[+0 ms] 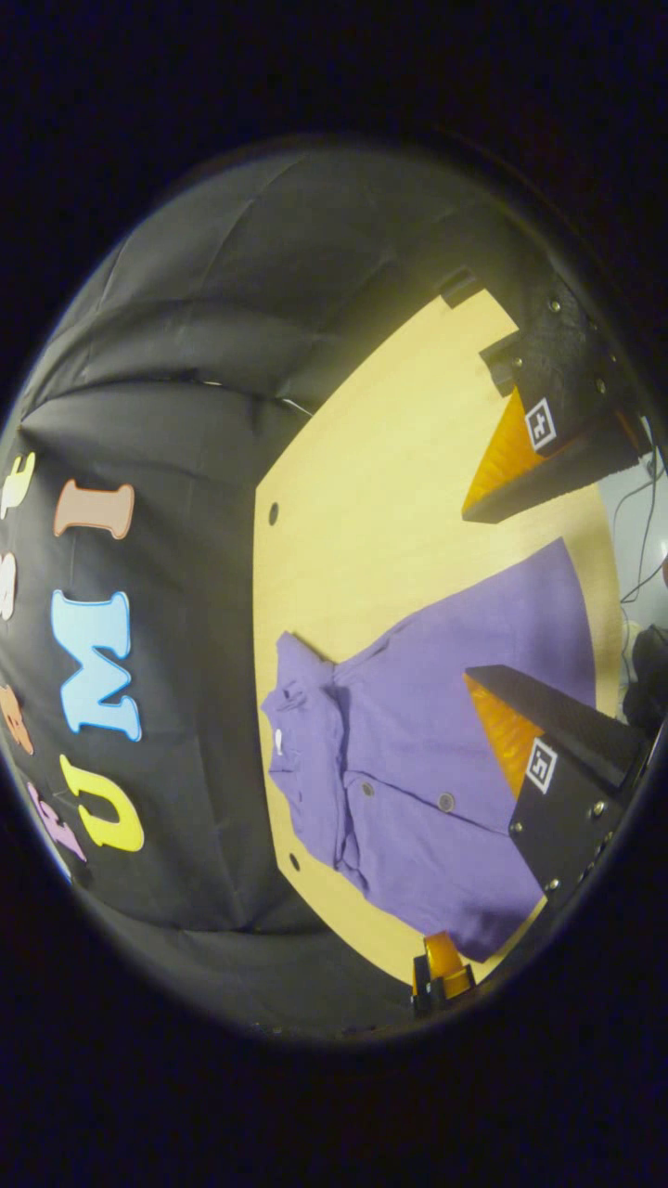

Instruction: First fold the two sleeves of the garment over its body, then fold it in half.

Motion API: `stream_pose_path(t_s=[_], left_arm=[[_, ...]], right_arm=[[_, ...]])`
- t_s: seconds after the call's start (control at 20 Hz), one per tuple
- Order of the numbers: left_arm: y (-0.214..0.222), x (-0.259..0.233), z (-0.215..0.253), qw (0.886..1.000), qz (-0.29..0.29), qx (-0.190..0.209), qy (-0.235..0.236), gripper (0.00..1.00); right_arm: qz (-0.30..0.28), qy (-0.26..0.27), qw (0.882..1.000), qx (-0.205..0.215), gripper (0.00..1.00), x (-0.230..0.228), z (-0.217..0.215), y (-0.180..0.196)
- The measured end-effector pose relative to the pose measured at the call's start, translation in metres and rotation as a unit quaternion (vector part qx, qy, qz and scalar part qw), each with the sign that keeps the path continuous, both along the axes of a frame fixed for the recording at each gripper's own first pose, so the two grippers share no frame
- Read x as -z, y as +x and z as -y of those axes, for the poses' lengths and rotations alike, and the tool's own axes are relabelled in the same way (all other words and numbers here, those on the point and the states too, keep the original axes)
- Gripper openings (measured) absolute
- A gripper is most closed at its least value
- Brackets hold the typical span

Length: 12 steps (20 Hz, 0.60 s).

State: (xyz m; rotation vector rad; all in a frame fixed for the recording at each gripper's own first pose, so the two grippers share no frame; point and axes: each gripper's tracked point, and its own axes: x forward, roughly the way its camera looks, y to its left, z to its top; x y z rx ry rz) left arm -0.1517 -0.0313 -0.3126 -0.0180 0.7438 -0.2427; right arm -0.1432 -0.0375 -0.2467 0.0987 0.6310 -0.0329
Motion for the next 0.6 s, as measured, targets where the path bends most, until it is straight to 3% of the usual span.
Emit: stream_pose_path(t_s=[0.3,0.6], left_arm=[[-0.033,0.017,-0.038,1.000,-0.021,-0.022,0.005,0.94],[-0.057,0.039,-0.050,0.999,-0.042,-0.009,0.017,0.96]], right_arm=[[-0.045,0.019,0.999,0.000,0.96,0.044,0.015,-0.002],[-0.074,0.051,0.996,-0.014,0.96,0.071,0.019,-0.005]])
